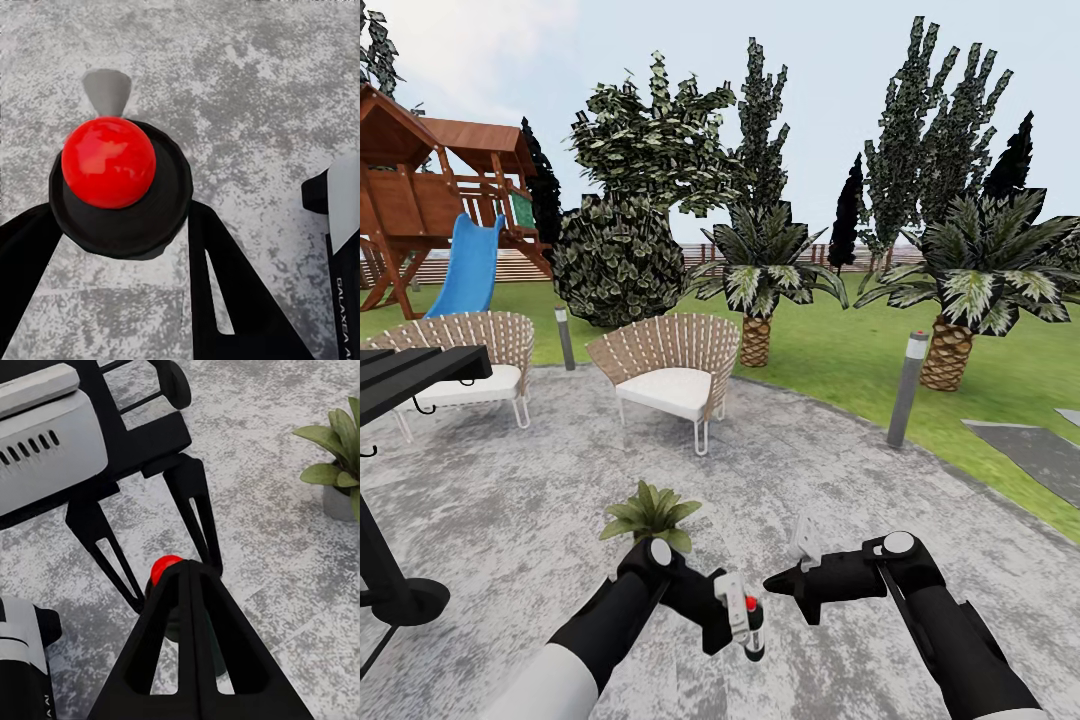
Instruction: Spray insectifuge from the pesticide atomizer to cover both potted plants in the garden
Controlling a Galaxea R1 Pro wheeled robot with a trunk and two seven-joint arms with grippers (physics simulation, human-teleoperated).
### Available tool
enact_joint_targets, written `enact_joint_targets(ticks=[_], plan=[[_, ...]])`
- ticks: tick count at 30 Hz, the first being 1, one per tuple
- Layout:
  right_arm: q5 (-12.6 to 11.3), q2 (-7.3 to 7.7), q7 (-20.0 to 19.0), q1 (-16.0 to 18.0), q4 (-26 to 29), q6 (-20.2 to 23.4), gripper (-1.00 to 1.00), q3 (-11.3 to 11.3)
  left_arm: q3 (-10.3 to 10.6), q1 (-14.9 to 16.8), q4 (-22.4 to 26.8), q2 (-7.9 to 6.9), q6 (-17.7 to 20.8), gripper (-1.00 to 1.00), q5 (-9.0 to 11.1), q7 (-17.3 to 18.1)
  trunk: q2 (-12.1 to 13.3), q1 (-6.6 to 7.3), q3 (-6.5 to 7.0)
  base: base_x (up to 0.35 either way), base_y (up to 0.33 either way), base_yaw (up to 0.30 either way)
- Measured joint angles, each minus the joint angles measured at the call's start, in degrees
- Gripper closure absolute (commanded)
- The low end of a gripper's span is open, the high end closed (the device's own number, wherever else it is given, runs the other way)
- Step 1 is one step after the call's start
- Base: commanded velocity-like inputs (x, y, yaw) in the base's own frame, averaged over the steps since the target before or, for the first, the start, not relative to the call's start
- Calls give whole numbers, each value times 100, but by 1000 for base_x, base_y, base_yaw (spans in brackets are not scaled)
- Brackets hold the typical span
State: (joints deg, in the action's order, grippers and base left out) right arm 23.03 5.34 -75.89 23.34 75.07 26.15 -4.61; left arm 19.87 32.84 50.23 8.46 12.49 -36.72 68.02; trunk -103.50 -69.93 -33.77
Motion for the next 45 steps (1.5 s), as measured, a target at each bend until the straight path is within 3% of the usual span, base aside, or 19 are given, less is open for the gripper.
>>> enact_joint_targets(ticks=[7, 45], plan=[[0, 0, 0, 0, -1, -2, 100, 0, 0, 0, 214, 2, 9, 100, 3, 16, 0, 0, 0, 0, 0, 0], [1, 0, 0, 0, -1, -2, 100, 1, 0, 0, 225, 84, 0, 100, 13, 158, 0, 0, 0, 0, 0, 0]])
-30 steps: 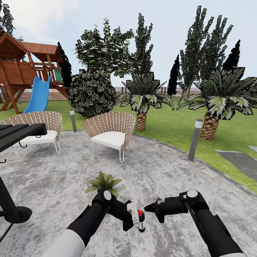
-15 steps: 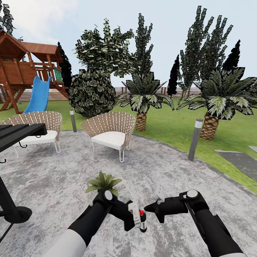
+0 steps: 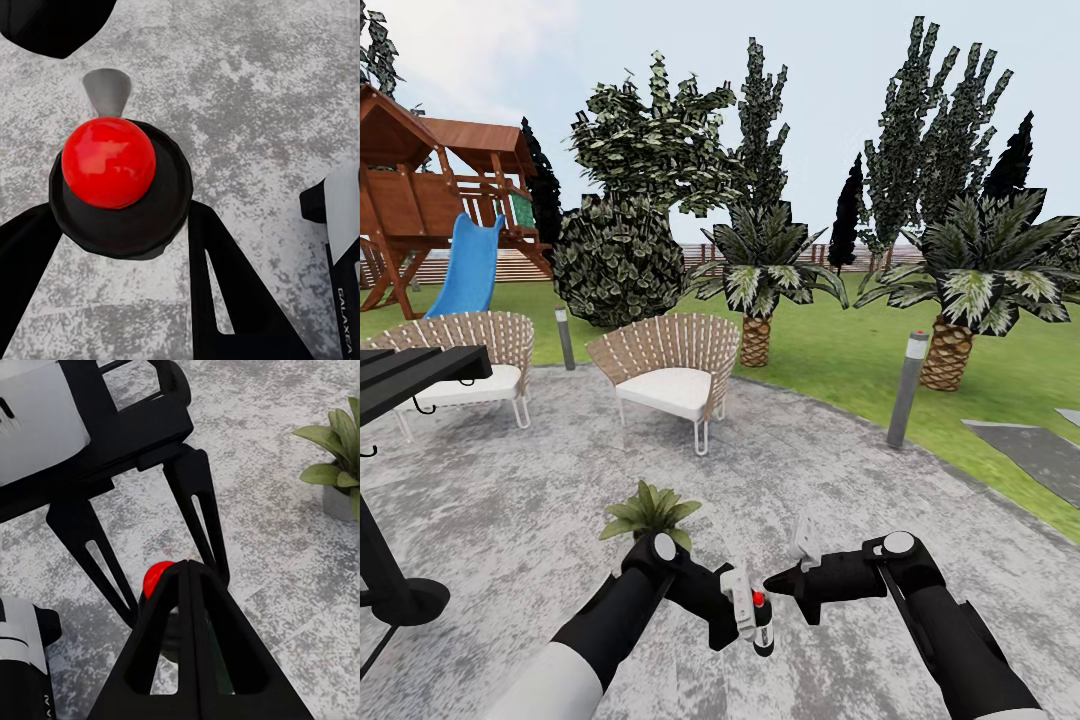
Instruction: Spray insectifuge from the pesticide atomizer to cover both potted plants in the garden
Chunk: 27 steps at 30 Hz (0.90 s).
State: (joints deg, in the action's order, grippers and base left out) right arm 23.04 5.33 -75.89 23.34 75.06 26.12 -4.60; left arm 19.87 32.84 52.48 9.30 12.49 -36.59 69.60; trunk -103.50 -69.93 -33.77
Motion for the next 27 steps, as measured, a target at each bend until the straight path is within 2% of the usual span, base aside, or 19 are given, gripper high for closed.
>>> enact_joint_targets(ticks=[20, 21, 24, 27], plan=[[2, 0, 2, 0, 0, -4, 100, -1, -3, 0, 14, 7, -9, 100, 11, -7, 0, 0, 0, 0, 0, 0], [5, 0, 1, 0, 0, -5, 100, -1, -1, 0, 16, 8, -9, 100, 57, -8, 0, 0, 0, 0, 0, 0], [5, -2, 0, 0, 0, -4, 100, -1, -6, 0, 17, 3, -12, 100, 417, -16, 0, 0, 0, 0, 0, 0], [6, -2, 0, 0, 0, -5, 100, -1, -7, 0, 17, 0, -17, 100, 573, -21, 0, 0, 0, 0, 0, 0]])
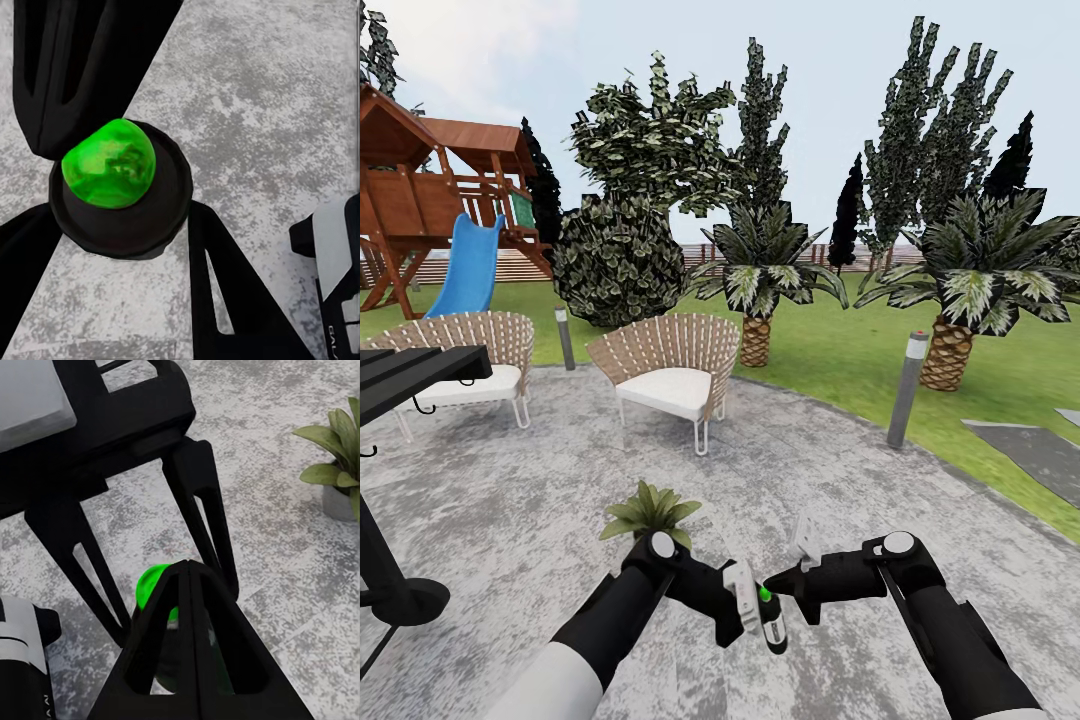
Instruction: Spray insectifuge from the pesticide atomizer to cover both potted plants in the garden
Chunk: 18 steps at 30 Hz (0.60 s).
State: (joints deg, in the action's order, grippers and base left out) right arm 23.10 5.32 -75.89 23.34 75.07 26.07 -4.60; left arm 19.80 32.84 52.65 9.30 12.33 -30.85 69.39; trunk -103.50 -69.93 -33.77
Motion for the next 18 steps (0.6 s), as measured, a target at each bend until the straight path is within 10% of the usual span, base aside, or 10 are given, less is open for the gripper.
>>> enact_joint_targets(ticks=[18], plan=[[1, 2, -1, 0, 0, 1, 100, 0, -13, 0, -9, -82, 14, 100, 9, -28, 0, 0, 0, 0, 0, 0]])
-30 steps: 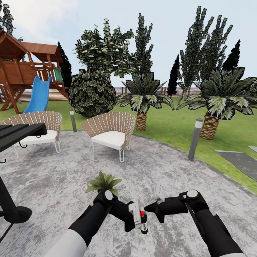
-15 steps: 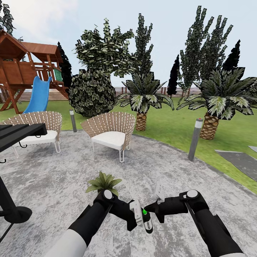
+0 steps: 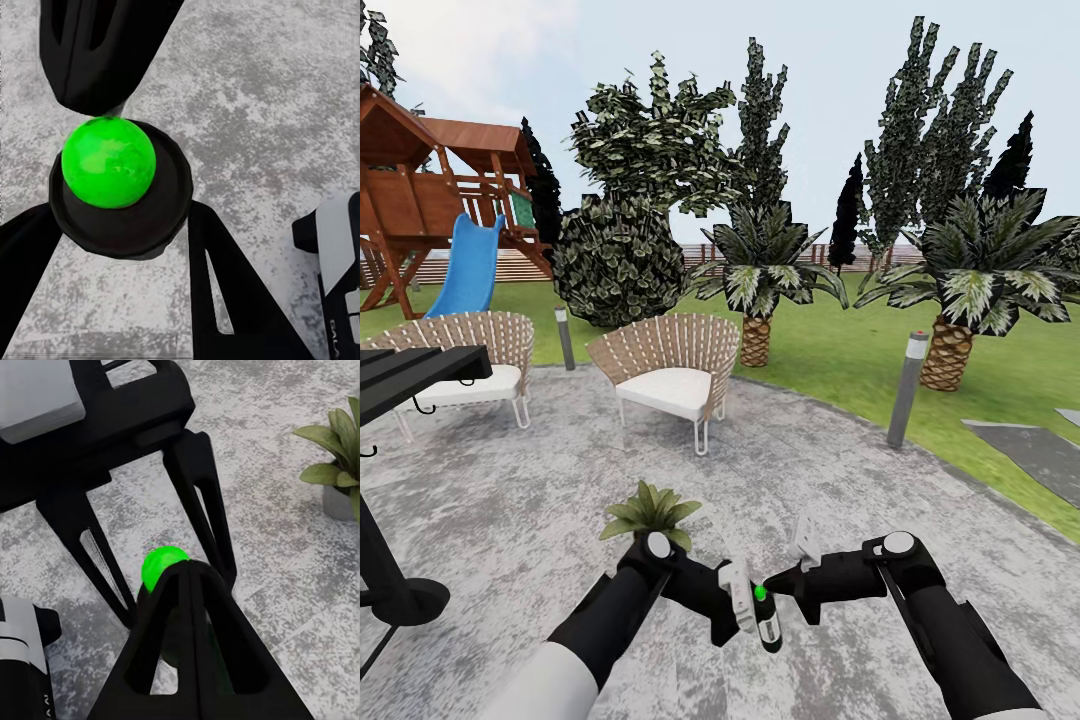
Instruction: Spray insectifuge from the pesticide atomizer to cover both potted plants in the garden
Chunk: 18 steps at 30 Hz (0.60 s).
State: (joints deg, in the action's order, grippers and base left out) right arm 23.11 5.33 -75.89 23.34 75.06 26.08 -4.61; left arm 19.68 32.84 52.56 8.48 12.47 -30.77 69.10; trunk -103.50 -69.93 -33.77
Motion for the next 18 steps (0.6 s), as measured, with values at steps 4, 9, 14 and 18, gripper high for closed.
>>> enact_joint_targets(ticks=[4, 9, 14, 18], plan=[[1, 0, 0, 0, 2, 2, 100, 0, -9, 0, -4, -74, 6, 100, -7, 4, 0, 0, 0, 0, 0, 0], [-10, 14, 0, 0, 0, 6, 100, 13, -16, 0, -9, -321, 21, 100, -12, 5, 0, 0, 0, 0, 0, 0], [-23, 40, 0, 0, -8, 6, 100, 46, -261, 0, -17, -598, 28, 100, -14, -28, 0, 0, 0, 0, 0, 0], [-33, 61, 7, -1, -17, 6, -100, 77, -1045, 0, -18, -642, 27, 100, -10, -74, 0, 0, 0, 0, 0, 0]])
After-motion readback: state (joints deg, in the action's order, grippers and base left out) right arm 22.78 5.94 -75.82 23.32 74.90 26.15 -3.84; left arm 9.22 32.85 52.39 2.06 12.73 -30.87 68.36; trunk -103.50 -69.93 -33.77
